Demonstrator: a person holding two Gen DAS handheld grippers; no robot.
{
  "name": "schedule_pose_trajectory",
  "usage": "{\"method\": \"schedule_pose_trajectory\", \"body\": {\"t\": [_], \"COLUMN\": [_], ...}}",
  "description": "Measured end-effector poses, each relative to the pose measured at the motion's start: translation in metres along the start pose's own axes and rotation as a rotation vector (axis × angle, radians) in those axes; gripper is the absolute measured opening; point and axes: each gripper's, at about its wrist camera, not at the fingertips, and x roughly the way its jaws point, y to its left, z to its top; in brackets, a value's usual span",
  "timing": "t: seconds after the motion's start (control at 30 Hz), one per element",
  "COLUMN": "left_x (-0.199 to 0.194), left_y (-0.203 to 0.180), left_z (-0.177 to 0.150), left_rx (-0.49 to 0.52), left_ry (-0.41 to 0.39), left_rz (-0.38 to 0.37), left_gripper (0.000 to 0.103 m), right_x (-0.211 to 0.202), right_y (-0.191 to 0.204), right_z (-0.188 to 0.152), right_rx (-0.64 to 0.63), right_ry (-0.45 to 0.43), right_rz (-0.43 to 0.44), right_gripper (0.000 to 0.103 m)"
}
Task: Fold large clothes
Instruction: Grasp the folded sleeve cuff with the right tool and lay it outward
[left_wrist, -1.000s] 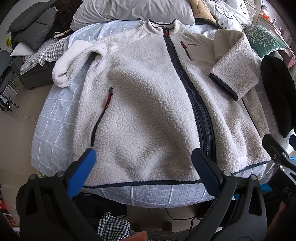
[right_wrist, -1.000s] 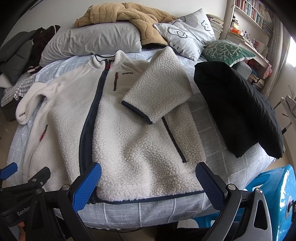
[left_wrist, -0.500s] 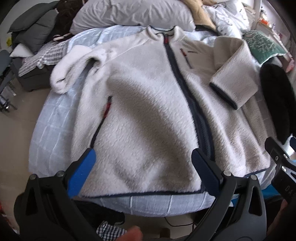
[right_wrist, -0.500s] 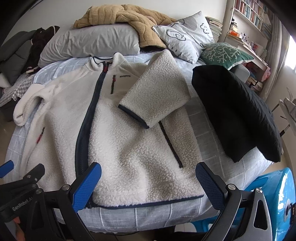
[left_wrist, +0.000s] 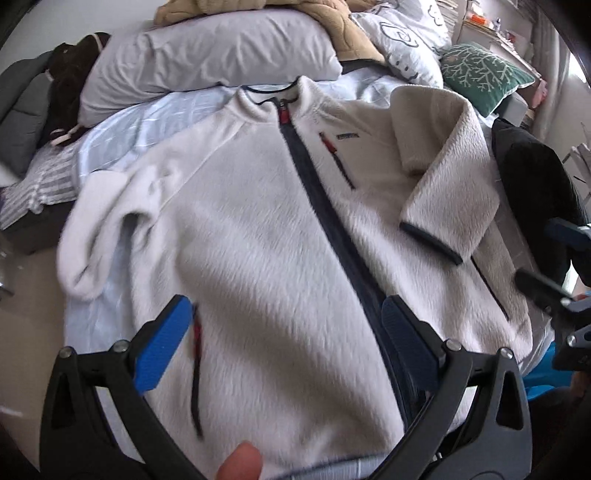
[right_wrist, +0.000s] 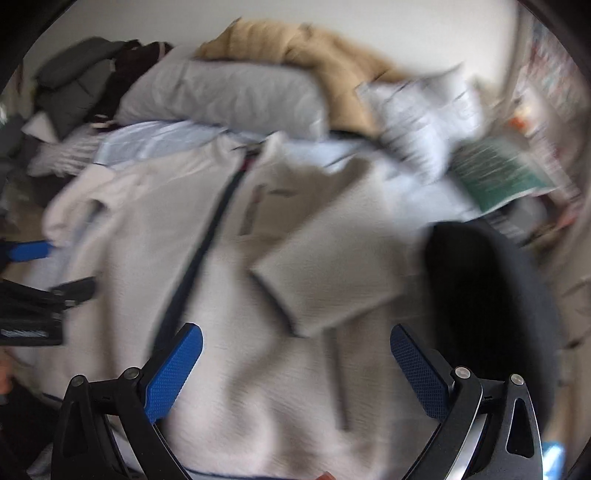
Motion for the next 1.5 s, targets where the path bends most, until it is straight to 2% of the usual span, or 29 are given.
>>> {"method": "schedule_pose_trajectory", "body": {"t": [0.03,0.07,0.13,0.23,0.27,0.37,0.4,0.47,0.5,0.53,0.57,0.6,0.63,0.67,0.77,0.87,1.0,1.07,1.1,1.2,1.33,1.4,1.5], "left_x": [0.008,0.017,0.035,0.047,0.049,0.055,0.057,0.06,0.062,0.062,0.063,0.064,0.065,0.066,0.064,0.064,0.07,0.074,0.075,0.084,0.093,0.096,0.099], "left_y": [0.003,0.007,0.012,0.018,0.021,0.026,0.028,0.027,0.026,0.025,0.025,0.025,0.027,0.029,0.034,0.036,0.038,0.037,0.036,0.034,0.036,0.038,0.042], "left_z": [0.001,-0.001,-0.005,-0.003,-0.001,0.003,0.005,0.005,0.005,0.005,0.006,0.006,0.006,0.007,0.01,0.014,0.018,0.019,0.02,0.022,0.026,0.027,0.028], "left_rx": [-0.01,-0.022,0.005,0.028,0.016,0.001,-0.003,0.001,0.013,0.026,0.031,0.031,0.023,0.012,0.003,0.007,-0.032,-0.045,-0.045,-0.042,-0.081,-0.107,-0.142], "left_ry": [-0.013,-0.025,0.003,0.021,0.026,0.043,0.046,0.043,0.039,0.031,0.03,0.032,0.037,0.042,0.027,0.013,0.052,0.065,0.067,0.079,0.1,0.107,0.113], "left_rz": [-0.015,-0.014,0.058,0.09,0.08,0.037,0.031,0.048,0.067,0.087,0.095,0.1,0.1,0.098,0.115,0.15,0.076,0.046,0.045,0.049,-0.01,-0.051,-0.078], "left_gripper": [0.103,0.103,0.103,0.103,0.103,0.103,0.103,0.103,0.103,0.103,0.103,0.103,0.103,0.103,0.102,0.1,0.1,0.1,0.1,0.1,0.1,0.1,0.1], "right_x": [0.016,0.03,0.065,0.111,0.121,0.154,0.164,0.182,0.19,0.194,0.194,0.191,0.186,0.176,0.131,0.083,0.035,0.025,0.021,0.014,0.011,0.018,0.035], "right_y": [-0.002,-0.003,-0.001,0.003,0.002,0.001,0.002,0.001,-0.001,0.0,0.0,-0.001,-0.003,-0.006,-0.02,-0.036,-0.095,-0.126,-0.149,-0.197,-0.25,-0.288,-0.333], "right_z": [0.006,0.01,0.017,0.017,0.016,0.012,0.012,0.013,0.013,0.014,0.016,0.02,0.025,0.031,0.049,0.074,0.127,0.155,0.168,0.186,0.193,0.196,0.19], "right_rx": [0.014,0.022,0.001,-0.032,-0.028,-0.046,-0.062,-0.073,-0.081,-0.094,-0.102,-0.097,-0.08,-0.043,0.024,0.013,0.032,0.073,0.098,0.139,0.181,0.196,0.231], "right_ry": [0.027,0.045,0.084,0.087,0.095,0.131,0.131,0.156,0.171,0.173,0.164,0.15,0.14,0.124,0.017,-0.092,-0.136,-0.139,-0.139,-0.133,-0.116,-0.082,-0.013], "right_rz": [0.081,0.116,0.078,0.031,0.028,0.007,-0.023,-0.057,-0.079,-0.1,-0.112,-0.119,-0.101,-0.076,-0.085,-0.179,-0.402,-0.478,-0.544,-0.687,-0.866,-0.965,-1.055], "right_gripper": [0.103,0.103,0.102,0.094,0.09,0.089,0.089,0.086,0.081,0.071,0.049,0.034,0.012,0.012,0.011,0.011,0.011,0.01,0.01,0.01,0.01,0.01,0.01]}}
